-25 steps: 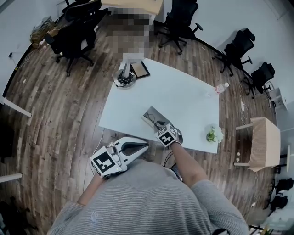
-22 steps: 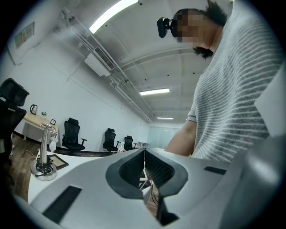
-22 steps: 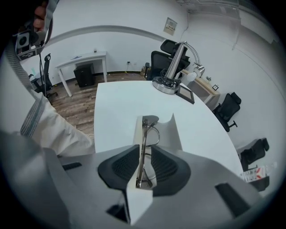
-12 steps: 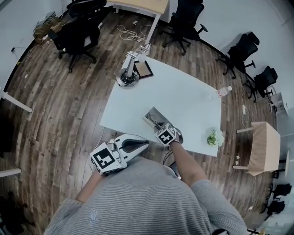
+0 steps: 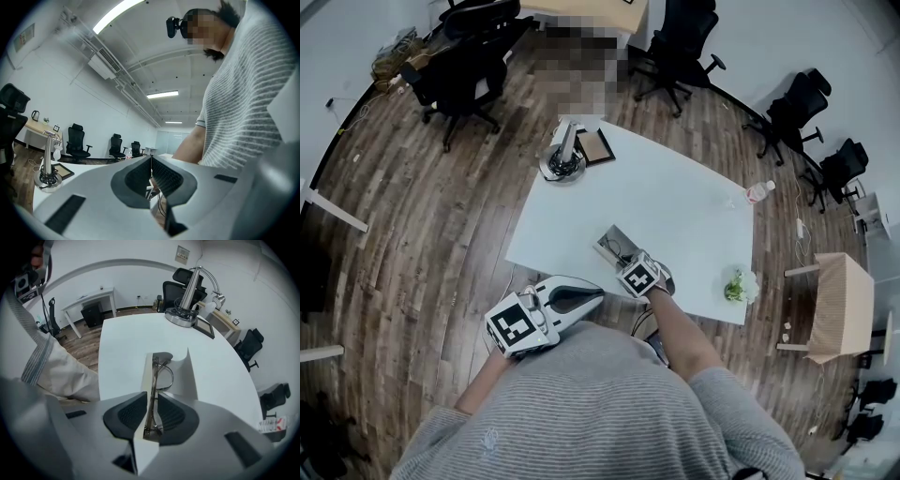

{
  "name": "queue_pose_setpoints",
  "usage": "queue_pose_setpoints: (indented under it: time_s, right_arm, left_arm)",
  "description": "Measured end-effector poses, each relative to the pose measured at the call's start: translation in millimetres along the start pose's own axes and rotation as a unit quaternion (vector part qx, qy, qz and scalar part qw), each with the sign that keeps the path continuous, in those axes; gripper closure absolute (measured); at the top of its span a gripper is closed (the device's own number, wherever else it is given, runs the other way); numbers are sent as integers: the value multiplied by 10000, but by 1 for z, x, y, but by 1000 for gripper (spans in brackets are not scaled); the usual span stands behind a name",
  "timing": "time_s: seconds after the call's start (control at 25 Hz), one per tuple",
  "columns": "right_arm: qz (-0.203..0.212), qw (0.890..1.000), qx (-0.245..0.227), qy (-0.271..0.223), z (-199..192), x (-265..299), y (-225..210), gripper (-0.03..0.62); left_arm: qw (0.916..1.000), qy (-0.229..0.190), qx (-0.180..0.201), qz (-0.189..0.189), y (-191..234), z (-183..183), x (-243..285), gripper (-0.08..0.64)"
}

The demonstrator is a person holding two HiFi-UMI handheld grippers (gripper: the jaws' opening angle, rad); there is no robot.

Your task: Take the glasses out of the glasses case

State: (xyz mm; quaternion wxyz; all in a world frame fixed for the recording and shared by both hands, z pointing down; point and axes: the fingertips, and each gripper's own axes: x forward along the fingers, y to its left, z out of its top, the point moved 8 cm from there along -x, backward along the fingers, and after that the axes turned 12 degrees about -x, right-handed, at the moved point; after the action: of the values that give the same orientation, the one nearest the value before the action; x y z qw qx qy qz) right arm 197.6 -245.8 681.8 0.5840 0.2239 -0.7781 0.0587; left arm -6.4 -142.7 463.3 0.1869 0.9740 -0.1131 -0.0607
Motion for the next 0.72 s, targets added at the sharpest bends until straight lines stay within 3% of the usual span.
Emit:
queue_pose_setpoints:
  time_s: [0.32,0.72]
  right_arm:
    - [291,9990,302,134,1,0,0,563]
    - [-59,9992,392,-31,1,-2,-3,566]
  left_arm:
    - [10000,29,-50,54,1,0,-3,548]
    - [10000,75,-29,24,-1,-4,-5,548]
